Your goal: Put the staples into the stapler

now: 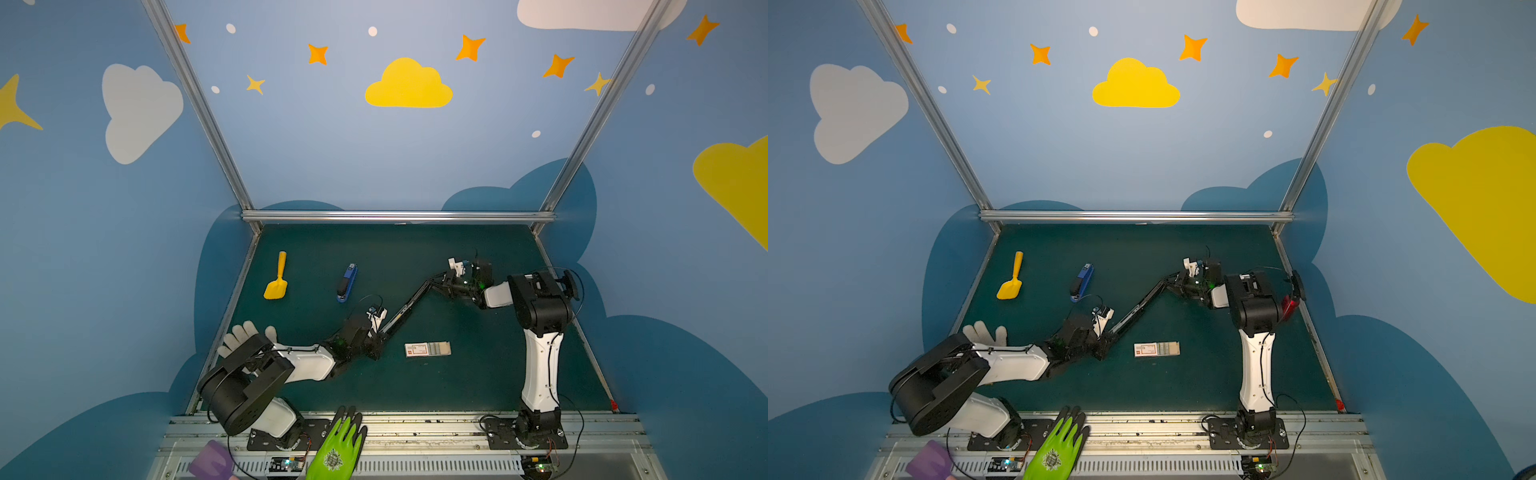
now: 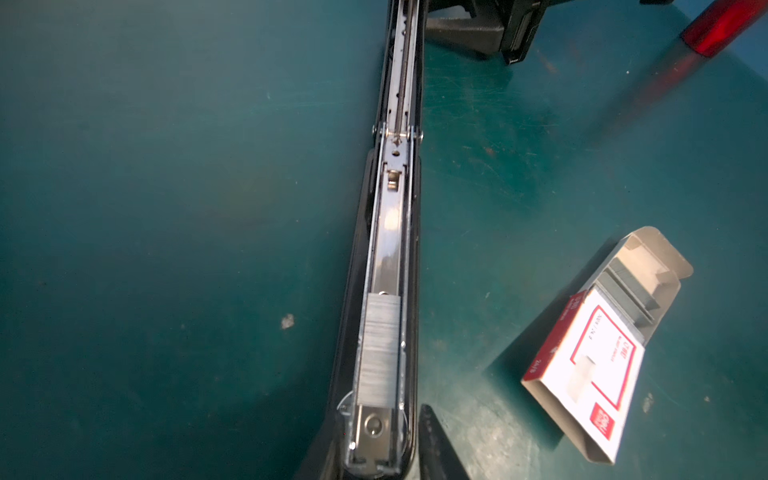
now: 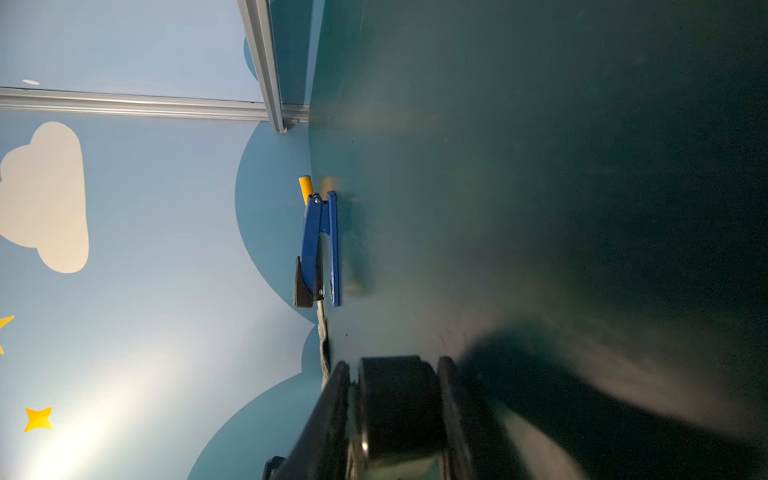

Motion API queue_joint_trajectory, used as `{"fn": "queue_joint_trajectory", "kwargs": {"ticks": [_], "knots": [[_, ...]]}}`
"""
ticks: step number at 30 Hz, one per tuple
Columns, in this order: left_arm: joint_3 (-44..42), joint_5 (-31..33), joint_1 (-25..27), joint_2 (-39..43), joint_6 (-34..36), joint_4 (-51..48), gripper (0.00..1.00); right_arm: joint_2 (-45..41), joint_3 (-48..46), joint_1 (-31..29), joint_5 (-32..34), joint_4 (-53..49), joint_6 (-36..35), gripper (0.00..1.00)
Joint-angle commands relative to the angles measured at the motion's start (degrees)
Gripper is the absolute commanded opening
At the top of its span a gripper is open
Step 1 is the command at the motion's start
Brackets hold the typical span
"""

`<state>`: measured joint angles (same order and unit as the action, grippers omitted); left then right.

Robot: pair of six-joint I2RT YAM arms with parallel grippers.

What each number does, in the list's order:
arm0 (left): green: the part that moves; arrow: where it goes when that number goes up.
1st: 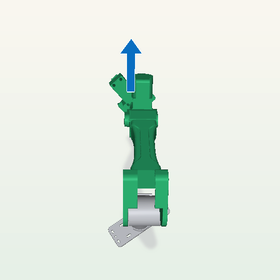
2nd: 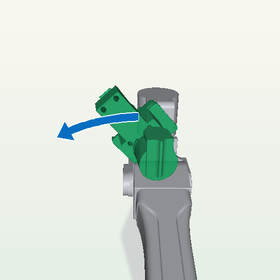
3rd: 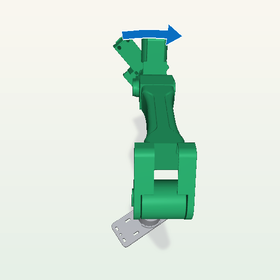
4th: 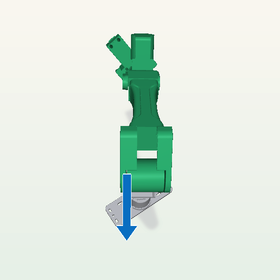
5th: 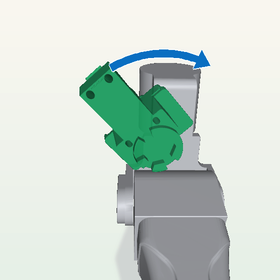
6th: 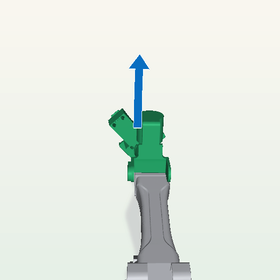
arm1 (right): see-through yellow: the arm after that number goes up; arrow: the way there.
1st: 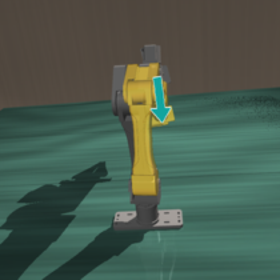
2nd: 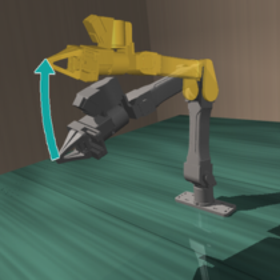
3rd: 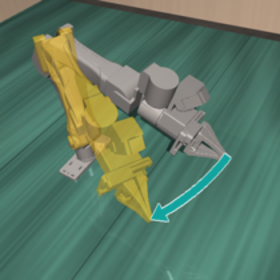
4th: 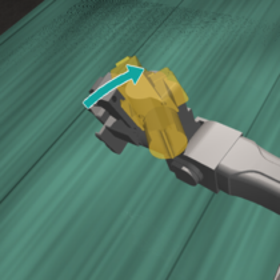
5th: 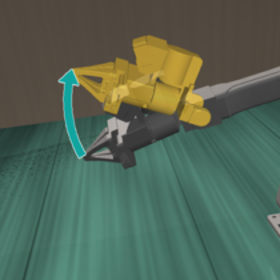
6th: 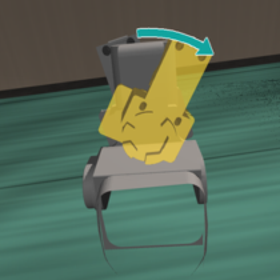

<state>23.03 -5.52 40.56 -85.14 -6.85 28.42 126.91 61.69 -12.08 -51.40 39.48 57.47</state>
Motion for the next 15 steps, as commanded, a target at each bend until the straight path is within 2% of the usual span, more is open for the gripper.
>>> {"fn": "queue_joint_trajectory", "kwargs": {"ticks": [1, 3, 11, 15], "knots": [[-0.1, 0.1, 0.1, 0.3, 0.6, 0.2, 0.28, -0.7, -0.7, 0.3, 0.6, 2.0, 0.0, 0.12], [-0.1, 0.0, 0.1, 0.2, 0.7, 0.4, 0.26, -0.6, -0.8, 0.3, 0.7, 2.1, 0.1, 0.12], [-0.1, 0.3, 0.1, 0.8, 1.1, 0.9, 0.05, -1.2, -1.3, 0.2, 0.8, 1.2, -1.1, 0.12], [0.0, 0.6, 0.1, 1.3, 0.9, 2.7, 0.04, -4.5, -1.7, -0.2, 2.2, -4.4, -5.3, 0.12]]}}
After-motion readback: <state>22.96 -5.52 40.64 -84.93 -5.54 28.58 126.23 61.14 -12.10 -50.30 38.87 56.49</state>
